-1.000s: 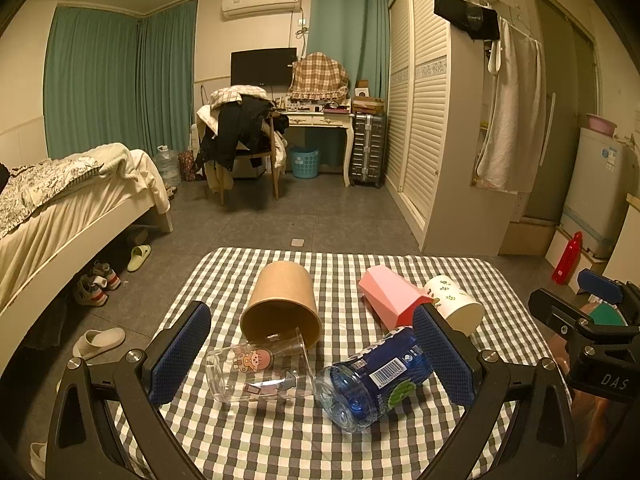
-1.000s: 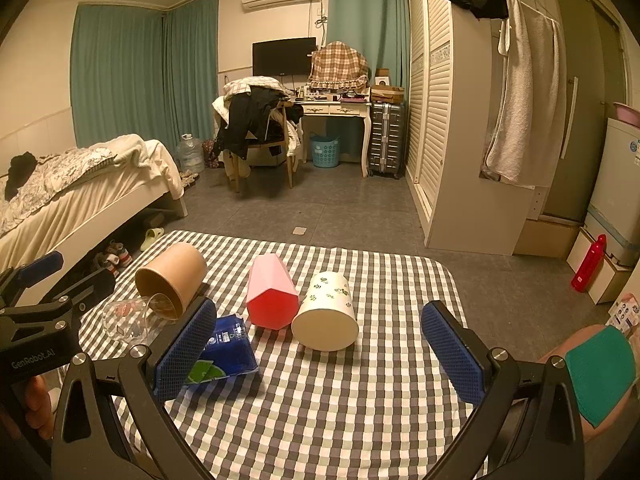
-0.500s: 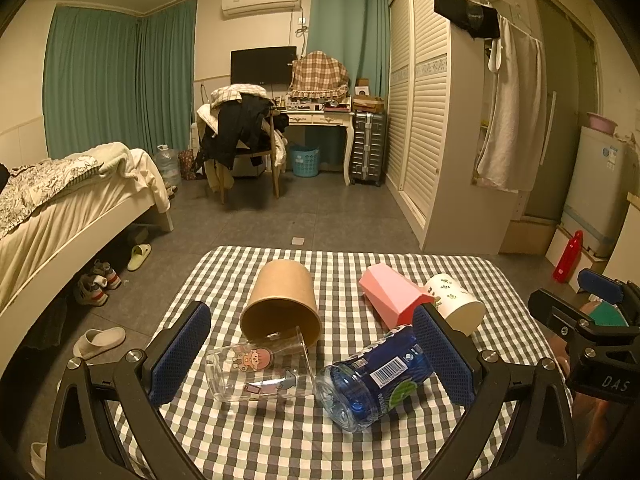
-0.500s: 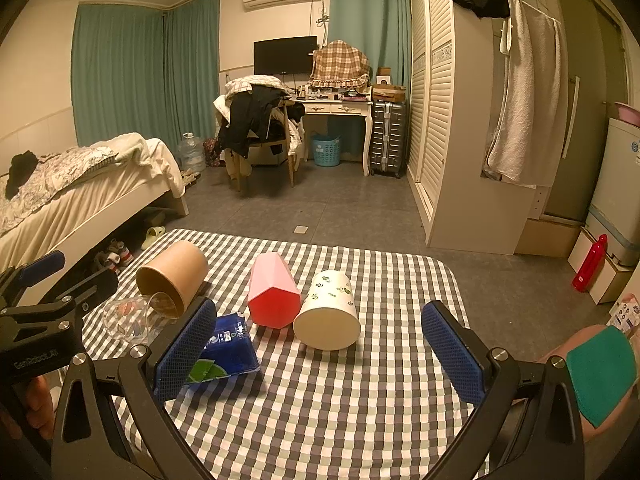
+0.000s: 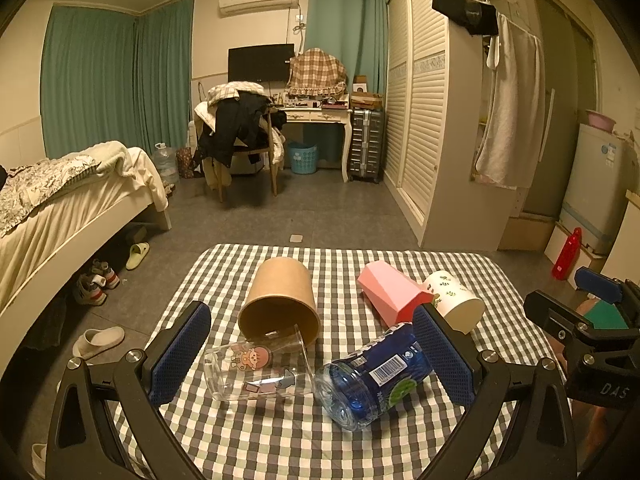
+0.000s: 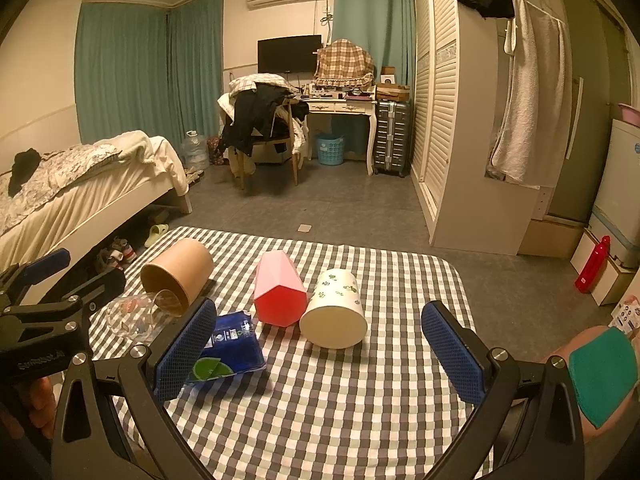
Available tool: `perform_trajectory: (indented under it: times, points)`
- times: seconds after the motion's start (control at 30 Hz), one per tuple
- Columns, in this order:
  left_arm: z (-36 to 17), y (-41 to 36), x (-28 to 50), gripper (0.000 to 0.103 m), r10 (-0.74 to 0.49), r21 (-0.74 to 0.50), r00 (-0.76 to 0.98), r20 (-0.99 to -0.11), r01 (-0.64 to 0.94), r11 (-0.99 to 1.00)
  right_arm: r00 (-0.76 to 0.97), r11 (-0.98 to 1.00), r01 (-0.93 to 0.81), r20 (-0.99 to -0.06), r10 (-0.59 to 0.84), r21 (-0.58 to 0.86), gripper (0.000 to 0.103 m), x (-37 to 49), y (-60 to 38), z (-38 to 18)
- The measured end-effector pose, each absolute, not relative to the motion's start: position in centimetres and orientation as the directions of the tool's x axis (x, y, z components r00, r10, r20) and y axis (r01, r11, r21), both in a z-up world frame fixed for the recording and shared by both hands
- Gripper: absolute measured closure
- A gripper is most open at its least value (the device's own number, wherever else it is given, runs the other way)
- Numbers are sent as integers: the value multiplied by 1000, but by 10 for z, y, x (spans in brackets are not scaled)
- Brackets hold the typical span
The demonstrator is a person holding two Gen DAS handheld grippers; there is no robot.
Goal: Flip cup upside down
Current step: 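Reach the right tool to the pink cup and grasp it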
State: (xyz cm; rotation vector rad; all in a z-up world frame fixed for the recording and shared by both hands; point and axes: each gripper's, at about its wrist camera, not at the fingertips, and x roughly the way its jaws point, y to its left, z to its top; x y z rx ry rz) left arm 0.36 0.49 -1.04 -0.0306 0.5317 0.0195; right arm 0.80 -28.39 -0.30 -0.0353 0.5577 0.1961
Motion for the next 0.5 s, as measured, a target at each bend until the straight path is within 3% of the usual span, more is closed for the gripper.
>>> perform_trajectory:
  times: [0.5]
  points:
    - [-7,64,41,0,81,-41,834,-546,-123,992,749,960,-280,-626,214,-7,0,73,-238,-8]
